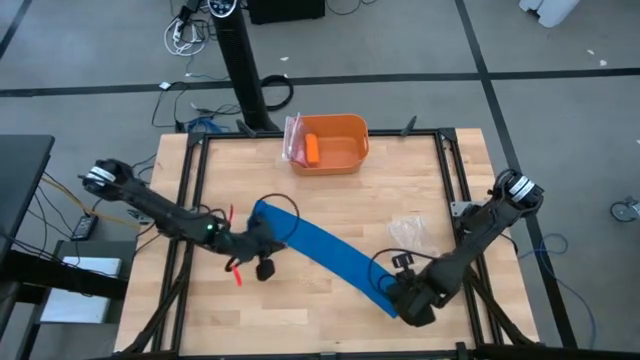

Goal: Roll bandage
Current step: Roll the blue bandage

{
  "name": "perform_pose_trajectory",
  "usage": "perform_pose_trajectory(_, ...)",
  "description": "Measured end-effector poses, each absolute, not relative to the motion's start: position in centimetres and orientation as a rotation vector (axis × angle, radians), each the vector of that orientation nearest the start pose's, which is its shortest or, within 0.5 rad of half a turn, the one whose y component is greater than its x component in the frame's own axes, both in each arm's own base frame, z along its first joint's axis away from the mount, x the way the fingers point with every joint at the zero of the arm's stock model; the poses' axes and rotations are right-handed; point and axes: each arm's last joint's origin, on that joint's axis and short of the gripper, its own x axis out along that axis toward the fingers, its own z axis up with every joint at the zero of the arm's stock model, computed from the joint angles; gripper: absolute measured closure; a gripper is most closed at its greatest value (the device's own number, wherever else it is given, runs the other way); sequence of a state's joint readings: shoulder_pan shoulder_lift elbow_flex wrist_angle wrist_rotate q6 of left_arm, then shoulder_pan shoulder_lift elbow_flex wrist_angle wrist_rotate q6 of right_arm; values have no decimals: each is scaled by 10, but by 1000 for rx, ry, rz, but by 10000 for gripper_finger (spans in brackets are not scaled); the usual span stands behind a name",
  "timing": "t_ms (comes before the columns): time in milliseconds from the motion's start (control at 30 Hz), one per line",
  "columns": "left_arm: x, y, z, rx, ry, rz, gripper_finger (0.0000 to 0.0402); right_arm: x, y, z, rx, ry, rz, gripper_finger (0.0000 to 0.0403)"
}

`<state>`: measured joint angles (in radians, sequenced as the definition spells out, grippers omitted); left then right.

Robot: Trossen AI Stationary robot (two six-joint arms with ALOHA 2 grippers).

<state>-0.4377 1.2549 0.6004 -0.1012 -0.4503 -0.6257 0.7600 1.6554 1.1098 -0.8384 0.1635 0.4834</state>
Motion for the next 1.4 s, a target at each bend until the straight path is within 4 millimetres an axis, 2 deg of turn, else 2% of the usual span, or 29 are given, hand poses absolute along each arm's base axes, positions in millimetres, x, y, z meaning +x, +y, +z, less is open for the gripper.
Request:
perform_pose_trajectory(233, 190, -112, 201, -391, 763, 362, 400, 249, 181, 180, -207, 1170, 201, 311)
perform_pose_trajectory(467, 159, -112, 190, -320, 847, 613, 400, 271, 156, 165, -169, 1018, 196, 309)
perform_pose_trajectory(667, 156, -111, 179, -342, 905, 724, 374, 288, 143, 170, -207, 891, 153, 294)
perform_pose_trajectory(867, 151, -107, 153, -322, 926, 777, 321, 296, 131, 173, -274, 858, 142, 282)
perform_pose_trajectory(1100, 152, -102, 135, -275, 732, 809, 258, 301, 120, 173, -302, 853, 128, 280)
perform_pose_trajectory(1400, 143, -89, 116, -258, 734, 837, 243, 308, 108, 174, -315, 838, 110, 279)
